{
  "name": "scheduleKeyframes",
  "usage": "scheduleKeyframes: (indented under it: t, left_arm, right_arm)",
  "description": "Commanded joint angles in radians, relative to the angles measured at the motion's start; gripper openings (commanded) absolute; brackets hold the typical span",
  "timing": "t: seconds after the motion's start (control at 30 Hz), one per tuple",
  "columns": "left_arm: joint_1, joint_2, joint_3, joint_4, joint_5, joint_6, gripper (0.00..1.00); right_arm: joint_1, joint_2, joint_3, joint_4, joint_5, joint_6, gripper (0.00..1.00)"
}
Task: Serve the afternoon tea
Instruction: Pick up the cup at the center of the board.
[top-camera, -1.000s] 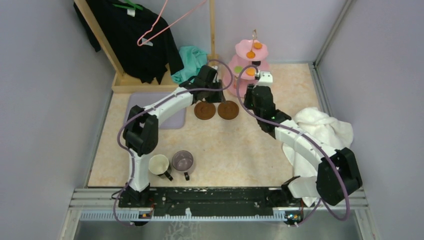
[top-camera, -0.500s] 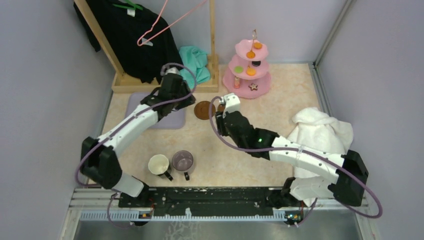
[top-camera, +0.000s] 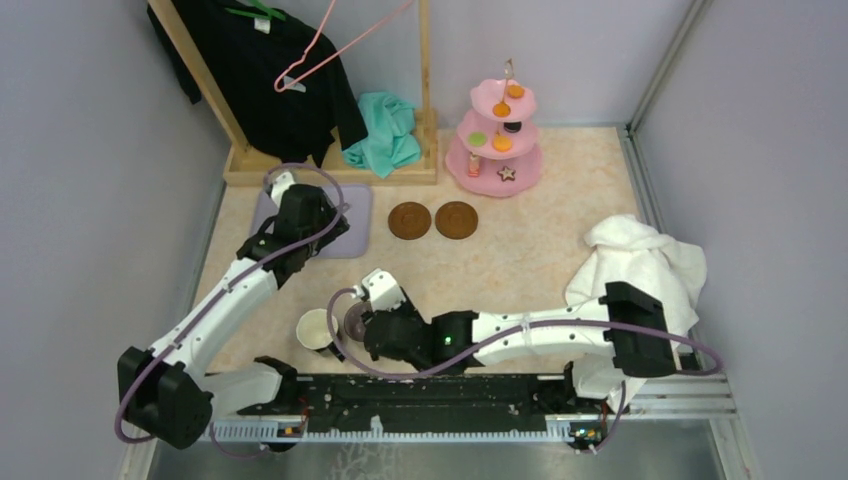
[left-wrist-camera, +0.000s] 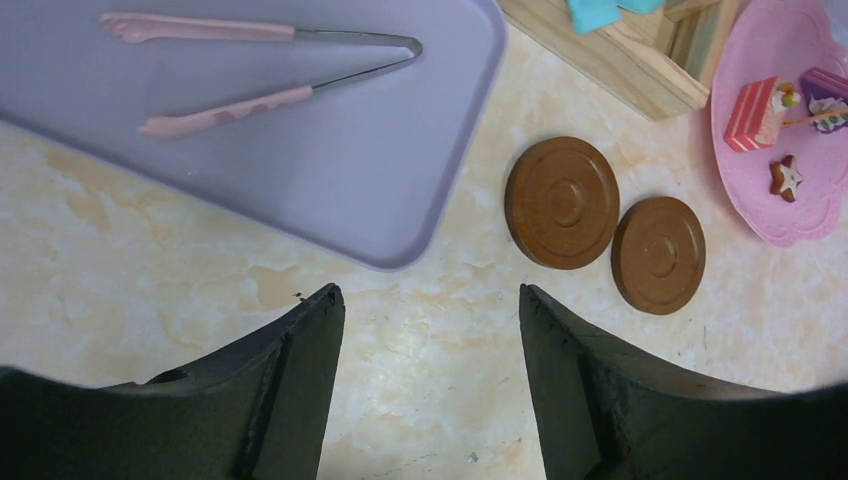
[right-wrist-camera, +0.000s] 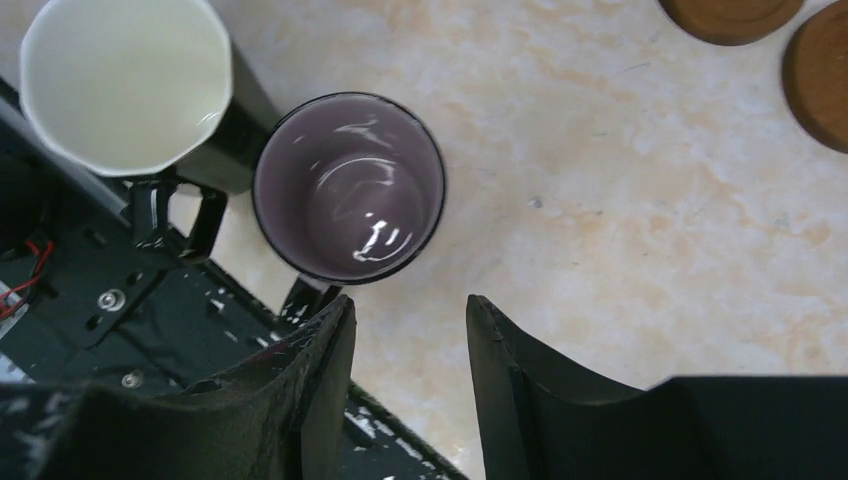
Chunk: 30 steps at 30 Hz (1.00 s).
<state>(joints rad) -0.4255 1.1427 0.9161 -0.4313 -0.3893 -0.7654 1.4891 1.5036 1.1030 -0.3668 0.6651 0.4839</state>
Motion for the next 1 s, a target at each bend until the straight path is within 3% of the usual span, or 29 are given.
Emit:
scheduleKeyframes:
  t: [0.0, 0.3, 0.97]
  left_arm:
    - [0.019, -0.042, -0.028, -0.023, -0.029, -0.016, 0.72]
    - [0.118, -0.086, -0.069, -0.049, -0.017, -0.015, 0.86]
    - [0.355, -0.110, -0.160, 0.023, 0.179, 0.051, 0.87]
  right_arm:
    - [0.058, 0.042, 0.072, -0.046, 0.028, 0.108, 0.46]
    - [0.082, 0.136, 0.108, -0.013, -0.046, 0.142, 0.46]
    - [0.073, 0.299, 0.169, 0.018, -0.050, 0.192, 0.45]
